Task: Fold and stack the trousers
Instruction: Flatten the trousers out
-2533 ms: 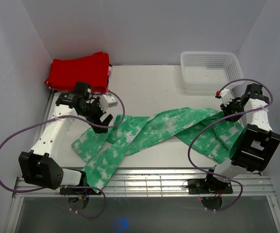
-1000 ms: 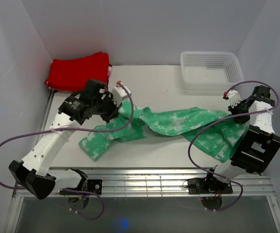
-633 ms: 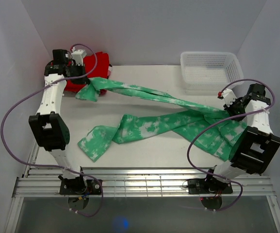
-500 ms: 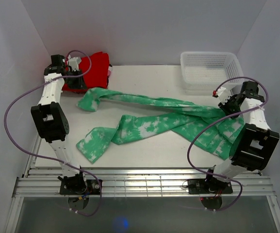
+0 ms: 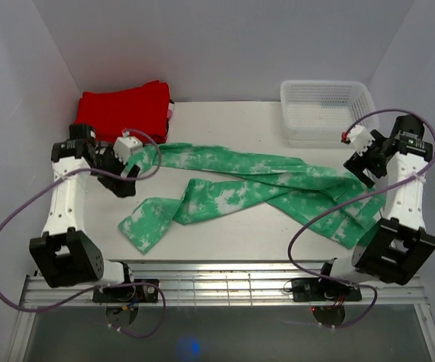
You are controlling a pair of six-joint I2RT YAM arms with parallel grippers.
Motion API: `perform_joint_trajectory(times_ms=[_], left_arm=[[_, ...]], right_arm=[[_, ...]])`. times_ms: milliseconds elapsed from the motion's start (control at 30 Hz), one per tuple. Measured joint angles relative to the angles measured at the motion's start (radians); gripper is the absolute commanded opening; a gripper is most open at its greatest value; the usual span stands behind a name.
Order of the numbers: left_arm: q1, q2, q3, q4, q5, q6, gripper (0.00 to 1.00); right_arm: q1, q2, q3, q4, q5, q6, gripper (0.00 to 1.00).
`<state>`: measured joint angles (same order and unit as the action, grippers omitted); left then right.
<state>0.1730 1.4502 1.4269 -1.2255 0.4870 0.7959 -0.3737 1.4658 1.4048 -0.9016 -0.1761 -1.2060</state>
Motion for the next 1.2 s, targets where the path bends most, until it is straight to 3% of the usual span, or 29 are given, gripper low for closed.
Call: perform_joint_trajectory(times_ms=[100,200,400,533,667,700,767,800,833,967,1100,1200], left_arm=[[-0.005,-0.128,-0.205,-0.062,-0.024,0.164,0.94],[-0.029,-0.154,-0.402,-0.073,-0.069,0.280,0.94],[-0.227,-0.196,-0.687,0.055,-0.175,0.325,0.95],[-0.303,-0.202,-0.779,0.183,-0.227,0.305,0.91],[-0.308,-0.167,-0.774,0.259,-0.256,0.265,0.62],[-0.308,-0.157,-0.769,0.277,-0.266,0.258,0.46],[-0.307,-0.134,-0.759,0.319,-0.279,0.241,0.26],[-0.307,-0.126,-0.754,0.328,-0.283,0.229,0.07],[-0.307,-0.118,-0.745,0.332,-0.283,0.217,0.01],[-0.286,-0.095,-0.666,0.281,-0.220,0.177,0.00],[-0.177,-0.030,-0.419,0.164,-0.088,0.100,0.00],[-0.054,0.064,-0.206,0.098,0.022,0.031,0.00]], right_arm=[[0.019,-0.139,-0.124,-0.089,0.002,-0.065,0.97],[0.042,-0.199,-0.268,-0.171,0.005,-0.106,1.00],[0.056,-0.212,-0.480,-0.223,0.024,-0.110,0.91],[0.064,-0.214,-0.511,-0.196,0.043,-0.085,0.80],[0.064,-0.203,-0.481,-0.192,0.033,-0.072,0.77],[0.066,-0.203,-0.475,-0.191,0.029,-0.071,0.77],[0.070,-0.204,-0.478,-0.190,0.026,-0.070,0.76],[0.074,-0.204,-0.484,-0.188,0.025,-0.070,0.76],[0.076,-0.206,-0.502,-0.179,0.025,-0.073,0.77],[0.102,-0.217,-0.632,-0.130,0.047,-0.080,0.79],[0.148,-0.197,-0.736,-0.050,0.080,-0.070,0.79],[0.172,-0.152,-0.741,-0.008,0.108,-0.042,0.68]])
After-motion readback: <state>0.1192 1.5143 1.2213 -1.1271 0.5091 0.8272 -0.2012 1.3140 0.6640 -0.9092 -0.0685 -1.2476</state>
